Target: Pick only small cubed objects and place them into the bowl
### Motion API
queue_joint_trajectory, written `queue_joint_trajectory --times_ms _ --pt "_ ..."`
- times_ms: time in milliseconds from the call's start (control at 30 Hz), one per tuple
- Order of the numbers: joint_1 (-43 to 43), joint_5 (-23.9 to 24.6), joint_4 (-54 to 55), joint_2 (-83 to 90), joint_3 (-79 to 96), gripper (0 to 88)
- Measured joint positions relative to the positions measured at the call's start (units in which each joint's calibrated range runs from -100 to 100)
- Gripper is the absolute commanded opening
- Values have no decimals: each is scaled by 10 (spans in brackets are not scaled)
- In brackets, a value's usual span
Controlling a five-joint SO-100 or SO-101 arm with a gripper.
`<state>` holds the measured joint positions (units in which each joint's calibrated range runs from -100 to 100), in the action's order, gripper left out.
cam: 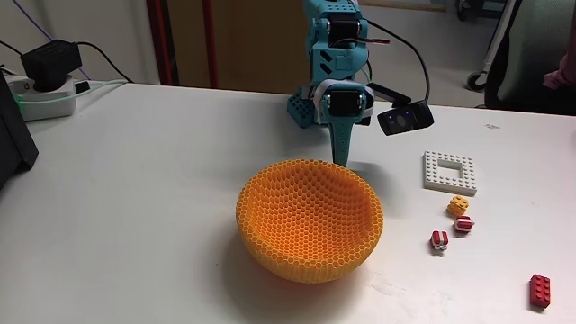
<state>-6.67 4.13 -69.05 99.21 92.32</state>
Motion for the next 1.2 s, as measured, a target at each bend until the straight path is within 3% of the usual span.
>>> queue_joint_trajectory --times_ms 500,733,1000,1200 --pt "-7 -24 17 -46 -9 0" --pt "-22 -24 4 -181 -172 0" --pt "-142 -32 -48 -325 -359 0" --pt "-256 -28 -33 -527 -462 2"
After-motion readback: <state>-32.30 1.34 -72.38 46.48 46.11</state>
